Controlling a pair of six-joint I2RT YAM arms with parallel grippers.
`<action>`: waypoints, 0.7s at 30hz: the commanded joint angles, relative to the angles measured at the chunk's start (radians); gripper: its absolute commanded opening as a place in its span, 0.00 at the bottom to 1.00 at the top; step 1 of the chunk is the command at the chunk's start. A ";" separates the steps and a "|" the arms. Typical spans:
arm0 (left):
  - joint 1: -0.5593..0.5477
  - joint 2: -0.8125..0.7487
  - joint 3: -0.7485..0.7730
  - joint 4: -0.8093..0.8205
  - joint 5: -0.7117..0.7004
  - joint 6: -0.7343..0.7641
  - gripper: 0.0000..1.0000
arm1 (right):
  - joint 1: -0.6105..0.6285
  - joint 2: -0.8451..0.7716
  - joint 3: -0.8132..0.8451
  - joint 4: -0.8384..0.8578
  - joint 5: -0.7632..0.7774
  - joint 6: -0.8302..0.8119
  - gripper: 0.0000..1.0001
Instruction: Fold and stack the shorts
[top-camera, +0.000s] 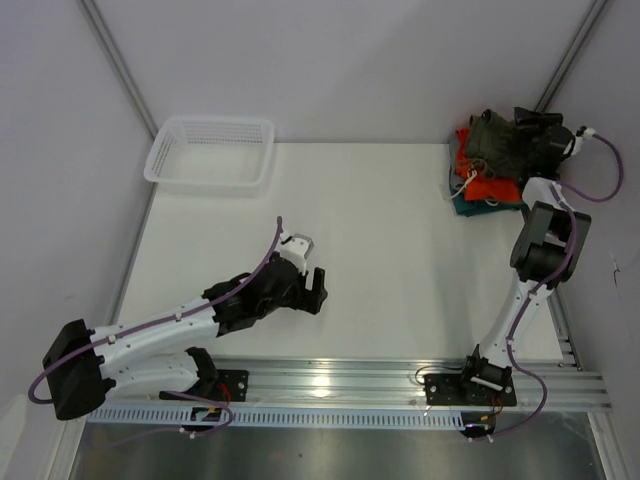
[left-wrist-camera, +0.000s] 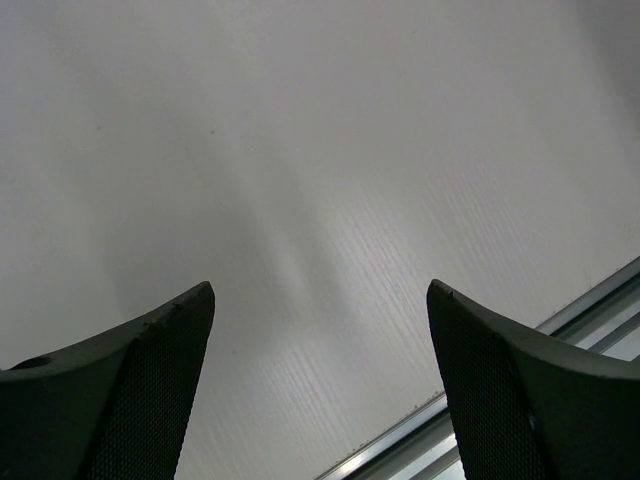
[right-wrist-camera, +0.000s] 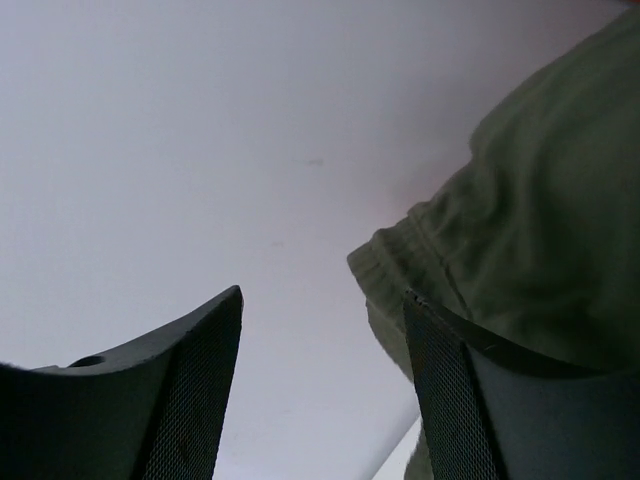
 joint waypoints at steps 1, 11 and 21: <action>0.007 0.010 0.037 0.033 0.013 0.014 0.89 | 0.039 0.132 0.166 0.169 -0.029 -0.004 0.68; 0.006 0.022 0.035 0.030 0.001 0.026 0.89 | 0.093 0.419 0.295 0.327 0.026 0.109 0.67; 0.006 0.043 0.043 0.035 0.008 0.032 0.89 | 0.097 0.511 0.251 0.227 0.072 0.186 0.70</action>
